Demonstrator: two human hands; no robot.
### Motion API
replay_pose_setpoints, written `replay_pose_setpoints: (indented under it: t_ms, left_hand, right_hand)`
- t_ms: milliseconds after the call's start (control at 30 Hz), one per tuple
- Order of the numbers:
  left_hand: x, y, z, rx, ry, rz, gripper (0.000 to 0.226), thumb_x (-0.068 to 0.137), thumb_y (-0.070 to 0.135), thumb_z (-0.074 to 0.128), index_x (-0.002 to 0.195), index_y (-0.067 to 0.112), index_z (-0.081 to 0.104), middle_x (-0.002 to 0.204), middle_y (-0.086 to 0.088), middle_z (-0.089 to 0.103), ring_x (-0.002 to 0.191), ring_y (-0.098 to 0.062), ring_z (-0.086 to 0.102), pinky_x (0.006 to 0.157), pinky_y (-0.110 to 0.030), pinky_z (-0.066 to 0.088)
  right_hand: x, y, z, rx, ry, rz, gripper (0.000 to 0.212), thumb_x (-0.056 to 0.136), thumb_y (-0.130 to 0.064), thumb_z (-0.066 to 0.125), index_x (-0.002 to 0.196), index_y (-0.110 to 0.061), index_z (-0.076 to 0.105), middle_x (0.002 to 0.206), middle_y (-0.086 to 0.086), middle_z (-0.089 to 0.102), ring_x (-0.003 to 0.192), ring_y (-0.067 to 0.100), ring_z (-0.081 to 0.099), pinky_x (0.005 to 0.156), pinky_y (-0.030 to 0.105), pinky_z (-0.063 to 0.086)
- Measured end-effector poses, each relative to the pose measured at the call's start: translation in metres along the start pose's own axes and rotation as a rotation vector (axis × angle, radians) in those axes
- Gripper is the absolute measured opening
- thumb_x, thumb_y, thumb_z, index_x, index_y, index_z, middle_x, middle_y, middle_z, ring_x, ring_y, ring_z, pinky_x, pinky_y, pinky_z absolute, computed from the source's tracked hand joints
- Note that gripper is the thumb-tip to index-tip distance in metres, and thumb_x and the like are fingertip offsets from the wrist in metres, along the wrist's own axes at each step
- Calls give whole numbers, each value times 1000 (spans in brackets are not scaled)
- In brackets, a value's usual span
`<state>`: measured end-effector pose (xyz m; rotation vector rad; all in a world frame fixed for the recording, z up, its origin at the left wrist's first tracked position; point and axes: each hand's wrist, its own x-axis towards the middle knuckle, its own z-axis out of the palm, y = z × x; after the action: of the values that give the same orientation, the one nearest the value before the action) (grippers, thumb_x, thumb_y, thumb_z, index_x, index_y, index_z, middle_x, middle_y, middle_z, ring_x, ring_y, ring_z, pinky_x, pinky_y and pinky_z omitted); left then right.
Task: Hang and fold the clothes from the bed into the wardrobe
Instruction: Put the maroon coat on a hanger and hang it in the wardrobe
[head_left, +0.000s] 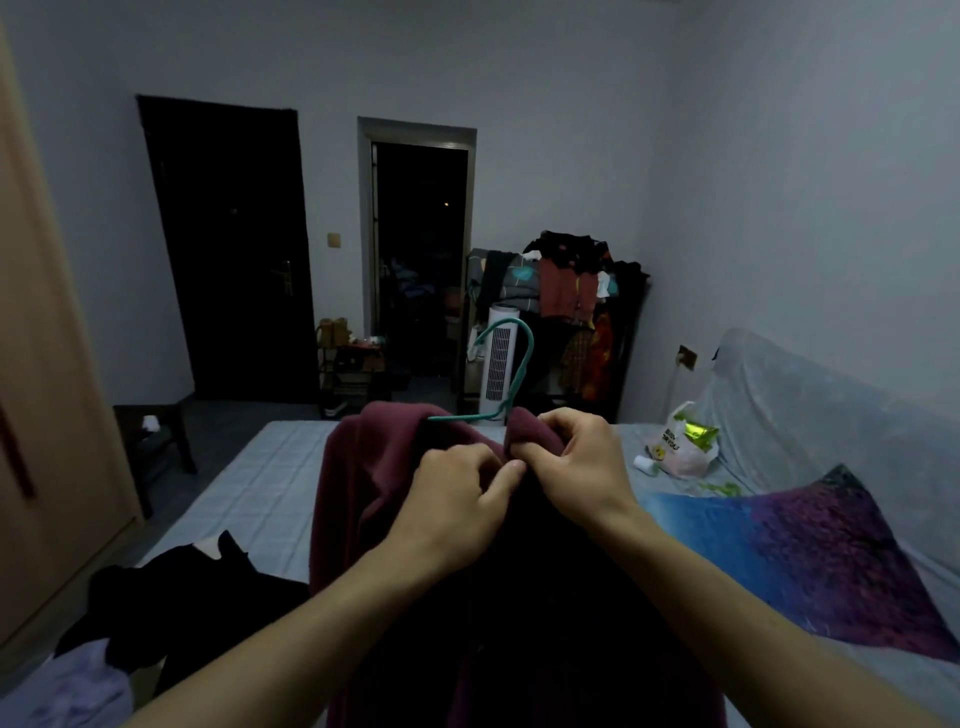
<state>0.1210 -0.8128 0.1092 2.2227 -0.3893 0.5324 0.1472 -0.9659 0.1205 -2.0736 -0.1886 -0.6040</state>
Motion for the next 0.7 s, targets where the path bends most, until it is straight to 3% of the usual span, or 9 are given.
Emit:
replay_pose_setpoints:
  t_ms: [100, 200, 267, 367, 467, 567, 700]
  left_hand:
    - [-4, 6, 7, -290, -1, -202, 28, 88, 49, 63, 91, 23, 71, 67, 6, 72, 61, -4, 69, 64, -29, 60]
    - [-7, 5, 11, -398, 67, -307, 22, 84, 44, 70, 89, 23, 67, 75, 1, 74, 68, -12, 73, 72, -40, 62]
    - [-10, 6, 13, -431, -8, -344, 32, 84, 47, 67, 78, 17, 72, 72, -3, 75, 69, -18, 74, 74, -46, 61]
    - [-9, 10, 13, -532, -104, -450, 53, 81, 60, 61, 83, 8, 75, 80, -11, 76, 79, -26, 74, 78, -48, 61]
    - [-6, 17, 14, -761, -33, -536, 40, 87, 42, 69, 82, 3, 73, 76, -15, 75, 72, -27, 74, 68, -37, 60]
    - [-7, 15, 13, -692, 72, -478, 19, 84, 16, 71, 77, -2, 69, 69, -15, 71, 69, -29, 72, 64, -35, 56]
    - [-10, 1, 0, -722, -9, -436, 14, 85, -1, 63, 76, 6, 71, 68, -9, 72, 65, -17, 72, 55, -23, 54]
  right_hand:
    - [-10, 1, 7, 101, 54, 20, 11, 75, -19, 77, 79, -25, 68, 67, -8, 69, 63, 2, 65, 52, 18, 50]
    - [-16, 3, 13, 184, 123, 70, 11, 77, -20, 78, 79, -24, 68, 65, -7, 68, 61, 0, 64, 49, 11, 44]
    - [-18, 2, 18, 244, 143, 112, 11, 78, -19, 78, 83, -22, 69, 68, -7, 69, 62, -1, 65, 50, 10, 44]
    - [-22, -4, 26, 321, 140, 110, 12, 81, -17, 76, 90, -20, 68, 72, -5, 71, 65, 0, 67, 53, 11, 47]
    - [-34, -13, 36, 307, 103, 24, 20, 85, -10, 72, 101, -19, 66, 81, -5, 72, 74, 1, 69, 62, 12, 51]
    - [-51, -18, 45, 294, 11, -97, 37, 83, 3, 66, 106, -26, 65, 91, -9, 70, 84, -2, 67, 68, 9, 51]
    - [-55, -13, 35, 249, -198, -98, 49, 76, 1, 69, 118, -23, 65, 103, -10, 70, 98, -2, 66, 80, 13, 52]
